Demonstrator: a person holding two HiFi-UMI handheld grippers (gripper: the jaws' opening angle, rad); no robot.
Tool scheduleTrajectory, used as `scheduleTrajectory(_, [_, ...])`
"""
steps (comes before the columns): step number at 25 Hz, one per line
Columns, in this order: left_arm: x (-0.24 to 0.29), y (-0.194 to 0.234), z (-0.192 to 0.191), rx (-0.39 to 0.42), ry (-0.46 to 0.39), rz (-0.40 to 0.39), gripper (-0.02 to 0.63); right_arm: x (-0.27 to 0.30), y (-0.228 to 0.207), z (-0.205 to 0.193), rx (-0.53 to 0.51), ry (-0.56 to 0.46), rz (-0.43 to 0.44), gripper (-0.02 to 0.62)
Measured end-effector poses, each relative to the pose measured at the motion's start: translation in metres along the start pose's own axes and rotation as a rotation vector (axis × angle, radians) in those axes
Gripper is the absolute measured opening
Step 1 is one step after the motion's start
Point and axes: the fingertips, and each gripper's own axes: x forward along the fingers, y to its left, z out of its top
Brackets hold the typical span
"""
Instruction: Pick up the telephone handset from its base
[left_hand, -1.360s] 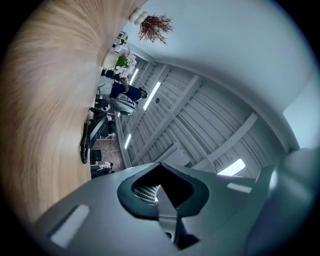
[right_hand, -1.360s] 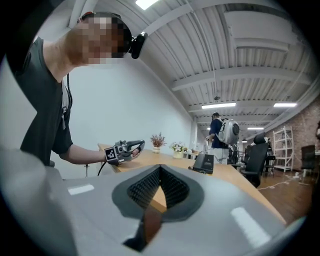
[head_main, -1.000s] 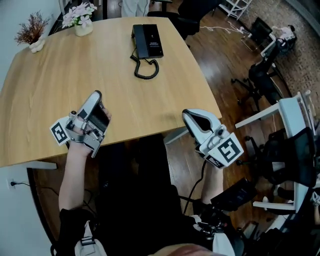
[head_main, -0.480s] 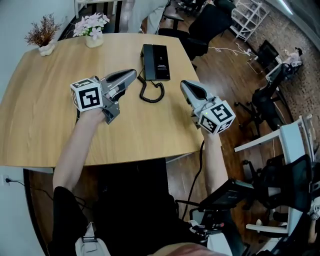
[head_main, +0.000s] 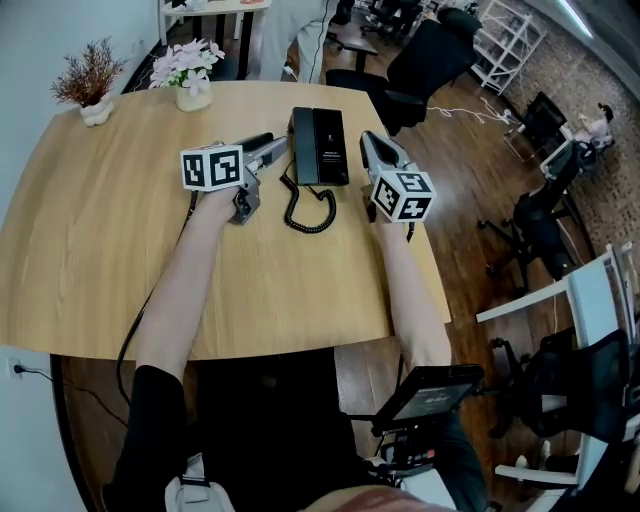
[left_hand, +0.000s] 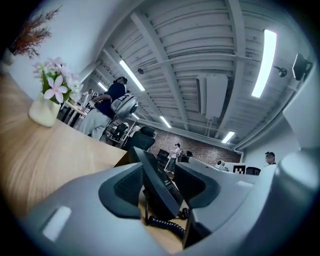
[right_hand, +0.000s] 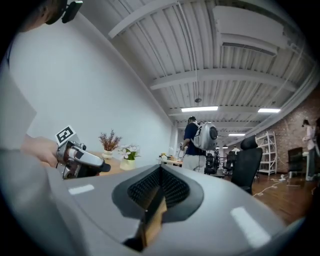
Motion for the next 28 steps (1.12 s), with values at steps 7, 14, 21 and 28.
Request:
scheduleTrajectory(7, [0.034,0.020,-0.019,-0.033,0.175,0.038,0.207,-0.007,-0.016,-0.010,0.041,-0.039,-0.006,0.003])
scheduleTrajectory(14, [0.056,0.032,-0.024,-0.099,0.257,0.049,0.229,-0.016,-0.029,-0.016,0.089,-0.045,-0.007,0.003])
scheduleTrajectory(21, [0.060,0.038,-0.026,-0.046,0.279,0.113,0.242,-0.014,-0.017,-0.020,-0.018,-0.007,-0.002,0.003])
scheduleTrajectory(28, [0.063,0.038,-0.028,-0.020,0.281,0.138,0.252,-0.003,0.000,-0.015,-0.116,0.008,0.029,0.003])
